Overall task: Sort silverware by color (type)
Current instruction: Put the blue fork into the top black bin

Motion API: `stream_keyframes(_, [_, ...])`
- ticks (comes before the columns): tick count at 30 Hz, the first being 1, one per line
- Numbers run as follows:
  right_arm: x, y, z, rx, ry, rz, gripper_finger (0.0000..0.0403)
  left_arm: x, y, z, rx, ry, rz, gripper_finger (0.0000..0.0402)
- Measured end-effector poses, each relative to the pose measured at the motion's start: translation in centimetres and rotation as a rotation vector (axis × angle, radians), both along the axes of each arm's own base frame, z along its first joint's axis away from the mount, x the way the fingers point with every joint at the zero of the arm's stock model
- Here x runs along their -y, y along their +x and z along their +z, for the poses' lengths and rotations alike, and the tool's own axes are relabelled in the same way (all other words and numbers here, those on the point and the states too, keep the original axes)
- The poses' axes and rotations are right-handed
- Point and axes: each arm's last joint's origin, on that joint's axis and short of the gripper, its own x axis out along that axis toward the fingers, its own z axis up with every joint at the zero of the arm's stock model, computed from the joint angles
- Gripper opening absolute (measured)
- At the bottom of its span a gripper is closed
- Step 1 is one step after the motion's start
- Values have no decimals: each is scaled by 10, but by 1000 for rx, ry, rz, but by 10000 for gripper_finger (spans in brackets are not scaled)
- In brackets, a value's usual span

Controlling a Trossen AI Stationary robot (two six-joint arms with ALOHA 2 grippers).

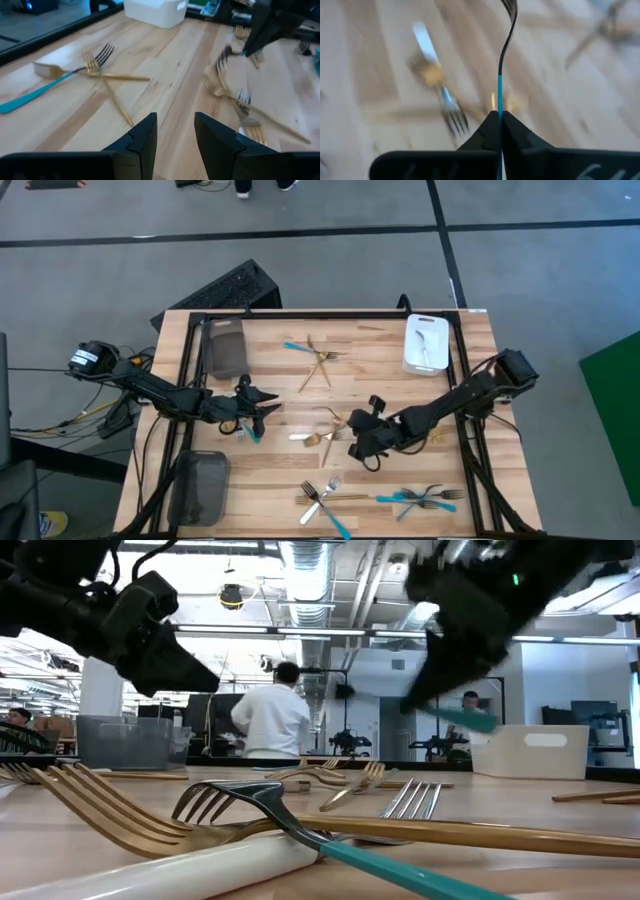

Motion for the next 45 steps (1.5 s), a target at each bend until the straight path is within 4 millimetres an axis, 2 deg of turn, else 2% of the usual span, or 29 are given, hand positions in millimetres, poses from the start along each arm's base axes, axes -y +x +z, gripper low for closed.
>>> stream_keyframes(4, [3,0,9,282,27,19,13,2,5,9,84,33,-49,119])
stream_keyframes(9, [19,-7,3,721,60,138,15,6,10,17,170,88,-171,119])
stream_keyframes(12, [28,-11,0,870,45,165,15,7,13,22,245,106,-187,119])
stream_keyframes(18, [35,3,-6,888,18,219,15,11,32,31,391,220,-219,125])
stream_keyframes(24, [34,18,-4,898,-17,221,15,17,77,38,402,297,-245,150])
stream_keyframes(27, [32,20,-3,899,-19,224,15,20,94,40,400,323,-235,162])
stream_keyframes(32, [24,18,-6,860,-37,257,15,24,102,48,450,299,-314,164])
stream_keyframes(36, [17,16,-6,849,-62,288,15,23,100,54,481,258,-313,139])
stream_keyframes(40, [13,15,-6,846,-94,306,17,23,99,54,449,255,-320,77])
stream_keyframes(43, [11,14,-6,848,-95,326,36,24,97,55,412,254,-344,19])
stream_keyframes(45, [11,15,-6,842,-80,319,57,23,93,58,364,259,-344,11])
